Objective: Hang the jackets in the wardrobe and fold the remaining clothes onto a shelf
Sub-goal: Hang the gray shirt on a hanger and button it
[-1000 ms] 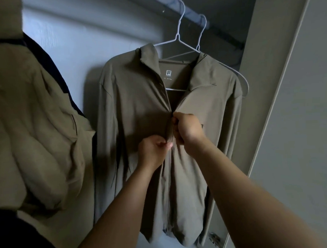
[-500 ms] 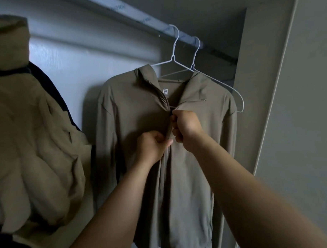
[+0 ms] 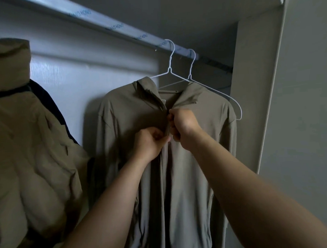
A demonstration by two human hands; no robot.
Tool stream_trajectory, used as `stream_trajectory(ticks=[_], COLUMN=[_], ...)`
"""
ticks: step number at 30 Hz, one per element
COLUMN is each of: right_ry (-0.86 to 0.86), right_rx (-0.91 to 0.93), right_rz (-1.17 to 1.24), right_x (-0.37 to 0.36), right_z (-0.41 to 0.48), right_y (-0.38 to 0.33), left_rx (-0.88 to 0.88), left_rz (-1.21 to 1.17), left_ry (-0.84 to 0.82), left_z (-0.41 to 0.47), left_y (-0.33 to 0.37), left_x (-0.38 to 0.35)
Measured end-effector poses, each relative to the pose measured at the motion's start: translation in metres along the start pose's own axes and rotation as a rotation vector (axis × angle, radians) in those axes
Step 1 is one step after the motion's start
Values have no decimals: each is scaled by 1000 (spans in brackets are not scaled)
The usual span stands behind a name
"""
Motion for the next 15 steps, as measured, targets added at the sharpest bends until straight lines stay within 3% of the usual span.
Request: stream_trajectory(ticks=[6, 15], right_ry=[-42, 16], right_rx=[17, 95], right_rz=[-15, 32], right_x=[-4, 10], right_z=[3, 19], right_y=[0, -51], left_rx=[-126, -74], left_rz=[-51, 110], left_ry=[113, 49], left_z=[14, 14], left_y=[46, 31], left_x=[21, 8])
Point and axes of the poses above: each hand's wrist, its own z-axis towards the middle knuckle, its own x-axis out of the back of the hand, y = z × x, the point moved 10 cm from there along z, towards the middle knuckle, and after that the axes turned 5 degrees about x, right-handed, at the moved point
